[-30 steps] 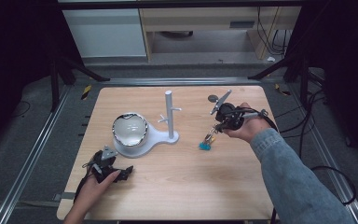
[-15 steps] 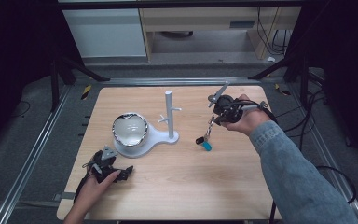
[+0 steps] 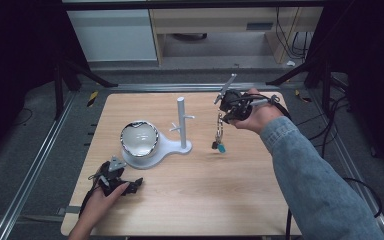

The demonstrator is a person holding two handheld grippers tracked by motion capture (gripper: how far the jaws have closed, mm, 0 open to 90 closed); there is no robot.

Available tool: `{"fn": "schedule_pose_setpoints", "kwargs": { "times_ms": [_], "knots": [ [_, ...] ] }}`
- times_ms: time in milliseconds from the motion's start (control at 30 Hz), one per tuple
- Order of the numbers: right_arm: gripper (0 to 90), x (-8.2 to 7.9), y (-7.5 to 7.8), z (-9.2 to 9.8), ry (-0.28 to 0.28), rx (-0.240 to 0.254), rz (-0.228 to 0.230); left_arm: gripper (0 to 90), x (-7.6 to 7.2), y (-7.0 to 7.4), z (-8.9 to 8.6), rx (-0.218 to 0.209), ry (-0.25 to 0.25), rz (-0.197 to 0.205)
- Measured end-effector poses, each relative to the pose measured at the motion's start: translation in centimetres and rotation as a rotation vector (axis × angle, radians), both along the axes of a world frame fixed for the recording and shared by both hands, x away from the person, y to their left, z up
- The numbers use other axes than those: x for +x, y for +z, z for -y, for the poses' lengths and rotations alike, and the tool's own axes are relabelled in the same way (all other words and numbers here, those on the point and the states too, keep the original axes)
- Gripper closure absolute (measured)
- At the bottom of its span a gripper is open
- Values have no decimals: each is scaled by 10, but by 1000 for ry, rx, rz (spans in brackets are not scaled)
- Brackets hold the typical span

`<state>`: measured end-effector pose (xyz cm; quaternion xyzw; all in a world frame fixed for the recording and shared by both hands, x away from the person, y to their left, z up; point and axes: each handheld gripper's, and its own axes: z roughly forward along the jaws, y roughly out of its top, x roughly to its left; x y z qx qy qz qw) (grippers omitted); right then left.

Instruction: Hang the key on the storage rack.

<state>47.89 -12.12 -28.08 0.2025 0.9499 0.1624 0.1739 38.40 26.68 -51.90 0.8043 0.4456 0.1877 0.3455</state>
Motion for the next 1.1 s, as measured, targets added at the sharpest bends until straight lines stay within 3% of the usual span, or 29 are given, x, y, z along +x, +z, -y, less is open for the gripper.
{"fn": "schedule_pose_setpoints", "kwargs": {
  "times_ms": [367,800,1100],
  "knots": [
    [889,2,19,-16,28,-24,22,0,0,0,0,0,-1,0],
    [889,8,26,-29,27,-34,26,0,-1,0,0,1,-4,-3],
    [889,4,33,-38,40,-39,45,0,-2,0,0,4,-2,-4]
  ]
}}
